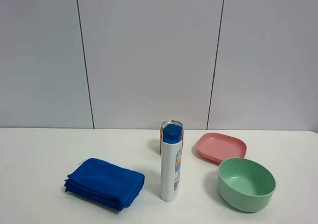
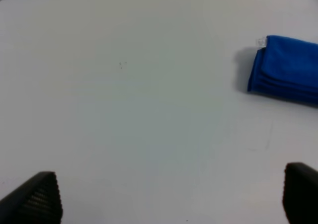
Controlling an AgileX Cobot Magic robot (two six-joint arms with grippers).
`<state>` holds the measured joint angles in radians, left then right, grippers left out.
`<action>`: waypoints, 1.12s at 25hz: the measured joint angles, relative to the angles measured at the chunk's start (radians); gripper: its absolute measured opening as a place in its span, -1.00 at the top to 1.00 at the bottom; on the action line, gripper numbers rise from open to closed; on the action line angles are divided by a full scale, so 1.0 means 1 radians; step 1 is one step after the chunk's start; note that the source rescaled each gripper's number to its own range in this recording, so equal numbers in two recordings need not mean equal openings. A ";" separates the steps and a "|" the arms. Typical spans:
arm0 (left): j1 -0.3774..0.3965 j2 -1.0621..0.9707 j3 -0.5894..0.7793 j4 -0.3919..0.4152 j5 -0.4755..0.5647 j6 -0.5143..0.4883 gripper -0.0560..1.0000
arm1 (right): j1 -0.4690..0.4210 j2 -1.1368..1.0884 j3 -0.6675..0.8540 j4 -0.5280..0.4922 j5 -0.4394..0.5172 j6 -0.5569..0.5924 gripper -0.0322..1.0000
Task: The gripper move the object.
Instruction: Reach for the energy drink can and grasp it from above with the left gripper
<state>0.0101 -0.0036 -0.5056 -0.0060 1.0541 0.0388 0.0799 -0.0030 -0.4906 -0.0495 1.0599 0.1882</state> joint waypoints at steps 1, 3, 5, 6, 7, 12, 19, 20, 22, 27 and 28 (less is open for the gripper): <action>0.000 0.000 0.000 0.000 0.000 0.000 -0.88 | 0.000 0.000 0.000 0.000 0.000 0.000 -1.00; 0.000 0.000 0.000 0.000 0.000 0.000 -0.88 | 0.000 0.000 0.000 0.000 0.000 0.000 -1.00; 0.000 0.000 0.000 0.000 0.000 0.000 -0.88 | 0.000 0.000 0.000 0.000 0.000 0.000 -1.00; 0.000 0.000 0.000 0.000 0.000 0.000 -0.88 | 0.000 0.000 0.000 0.000 0.000 0.000 -1.00; 0.000 0.000 0.000 0.000 0.000 0.000 -0.88 | 0.000 0.000 0.000 0.000 0.000 0.000 -1.00; 0.000 0.000 0.000 0.000 0.000 0.000 -0.88 | 0.000 0.000 0.000 0.000 0.000 0.000 -1.00; 0.000 0.000 0.000 0.000 0.000 0.000 -0.88 | 0.000 0.000 0.000 0.000 0.000 0.000 -1.00; 0.000 0.000 0.000 0.000 0.000 0.000 -0.88 | 0.000 0.000 0.000 0.000 0.000 0.000 -1.00; 0.000 0.000 0.000 0.000 0.000 0.000 -0.88 | 0.000 0.000 0.000 0.000 0.000 0.000 -1.00; 0.000 0.000 0.000 0.000 0.000 0.000 -0.88 | 0.000 0.000 0.000 0.000 0.000 0.000 -1.00; 0.000 0.000 0.000 0.000 0.000 0.000 -0.88 | 0.000 0.000 0.000 0.000 0.000 0.000 -1.00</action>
<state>0.0101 -0.0036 -0.5056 -0.0060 1.0541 0.0388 0.0799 -0.0030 -0.4906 -0.0495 1.0599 0.1882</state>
